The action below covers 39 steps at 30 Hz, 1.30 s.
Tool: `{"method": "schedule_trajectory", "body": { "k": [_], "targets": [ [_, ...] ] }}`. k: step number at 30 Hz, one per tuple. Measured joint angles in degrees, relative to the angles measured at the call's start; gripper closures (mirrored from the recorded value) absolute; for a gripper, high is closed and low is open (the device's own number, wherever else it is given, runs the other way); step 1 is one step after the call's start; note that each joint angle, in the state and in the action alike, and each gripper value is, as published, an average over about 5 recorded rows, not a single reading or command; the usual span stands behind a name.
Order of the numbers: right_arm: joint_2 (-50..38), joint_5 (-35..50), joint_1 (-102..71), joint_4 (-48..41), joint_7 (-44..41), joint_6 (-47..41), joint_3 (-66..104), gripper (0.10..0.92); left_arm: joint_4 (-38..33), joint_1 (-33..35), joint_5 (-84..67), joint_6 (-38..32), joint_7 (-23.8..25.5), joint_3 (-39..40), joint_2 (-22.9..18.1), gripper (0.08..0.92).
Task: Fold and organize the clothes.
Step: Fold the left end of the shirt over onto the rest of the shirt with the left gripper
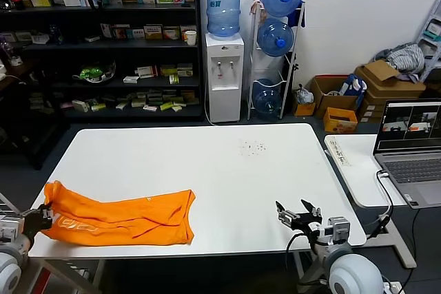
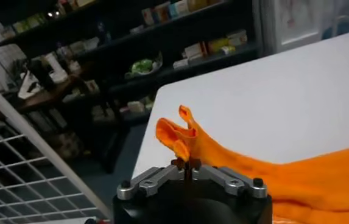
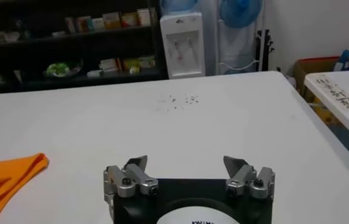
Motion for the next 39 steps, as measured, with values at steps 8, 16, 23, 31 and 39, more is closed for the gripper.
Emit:
{"method": "schedule_trajectory", "body": {
  "k": [8,16,23,31,39],
  "targets": [
    [1.1,-0.8,-0.7,0.4,0.2,-0.2,0.2,0.203,-8.8,-2.9,-4.8,2.5,-2.5,9.2,-3.7,0.879],
    [2.0,-1.6,-1.4,0.5,0.3,-0.3,0.0,0.203,-12.9,-8.4,-7.9,4.8,-6.2,19.1,-7.8,0.879],
    [2.5,-1.8,-1.3,0.5,0.4,-0.4,-0.3,0.203,-13.4,-13.3,-8.9,5.9,-8.8,25.5,-11.1,0.879],
    [2.8,-1.7,-1.1,0.5,0.4,-0.7,-0.7,0.203,-11.2,-18.1,-8.2,6.2,-10.0,29.7,-13.7,0.879],
    [2.7,-1.4,-1.2,0.8,0.5,-0.9,-0.6,0.203,-8.4,-20.5,-6.9,6.2,-9.4,31.0,-15.3,0.753]
  ]
}}
